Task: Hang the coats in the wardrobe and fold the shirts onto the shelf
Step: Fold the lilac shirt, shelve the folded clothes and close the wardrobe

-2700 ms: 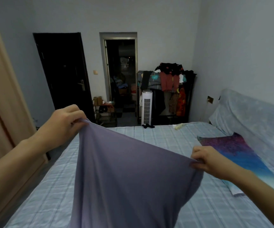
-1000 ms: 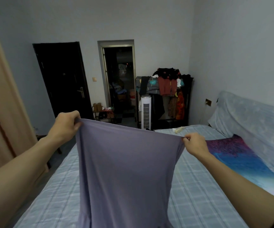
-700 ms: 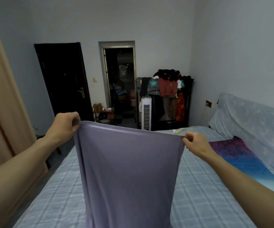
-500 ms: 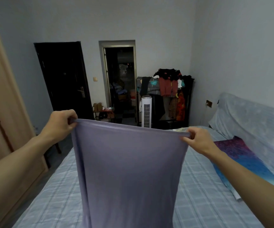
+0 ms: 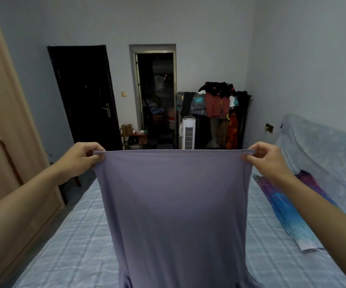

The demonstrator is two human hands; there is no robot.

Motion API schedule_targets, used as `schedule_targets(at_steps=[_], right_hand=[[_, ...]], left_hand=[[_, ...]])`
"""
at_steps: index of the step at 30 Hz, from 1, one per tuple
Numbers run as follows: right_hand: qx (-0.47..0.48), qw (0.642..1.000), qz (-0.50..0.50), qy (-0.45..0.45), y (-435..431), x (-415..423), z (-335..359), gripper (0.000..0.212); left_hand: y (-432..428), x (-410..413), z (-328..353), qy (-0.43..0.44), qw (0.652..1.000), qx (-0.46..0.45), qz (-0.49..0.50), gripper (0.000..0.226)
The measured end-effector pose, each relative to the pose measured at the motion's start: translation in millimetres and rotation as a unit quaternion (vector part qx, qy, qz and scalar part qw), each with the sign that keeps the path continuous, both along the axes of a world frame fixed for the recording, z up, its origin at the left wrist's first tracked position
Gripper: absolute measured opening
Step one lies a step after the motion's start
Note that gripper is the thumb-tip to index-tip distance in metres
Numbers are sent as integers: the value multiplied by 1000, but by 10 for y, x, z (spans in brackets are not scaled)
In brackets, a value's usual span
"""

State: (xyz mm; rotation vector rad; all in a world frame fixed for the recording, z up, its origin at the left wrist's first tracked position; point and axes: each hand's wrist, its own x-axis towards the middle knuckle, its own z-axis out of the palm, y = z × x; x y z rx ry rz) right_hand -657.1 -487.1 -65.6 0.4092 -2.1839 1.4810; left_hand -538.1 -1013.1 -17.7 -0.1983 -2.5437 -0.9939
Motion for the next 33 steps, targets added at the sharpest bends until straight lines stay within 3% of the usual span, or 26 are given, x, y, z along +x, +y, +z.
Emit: schedule_targets(at_steps=[7,12,15,22,27,33], right_hand=[[28,999,27,-34,93,57,-169,25],[-11,996,32,-77,109,-12,-345,27],[-6,996,23,-84,20,-127,-479,26],[17,995,-11,-96,-265,-729,-794,24],[-47,989,-71,-119,-556,-1345,-703,19],[-146,987,-65,34,-735,-1720,455,32]], left_hand=[[22,-34,-139,-39,998,4,-42,20],[27,-150,-306,-60,996,35,-52,16],[94,-311,-412,-62,996,56,-24,24],[169,-943,-667,-84,991,44,89,15],[187,-1589,-584,-35,983,54,175,19],[79,-1983,306,138,967,81,199,17]])
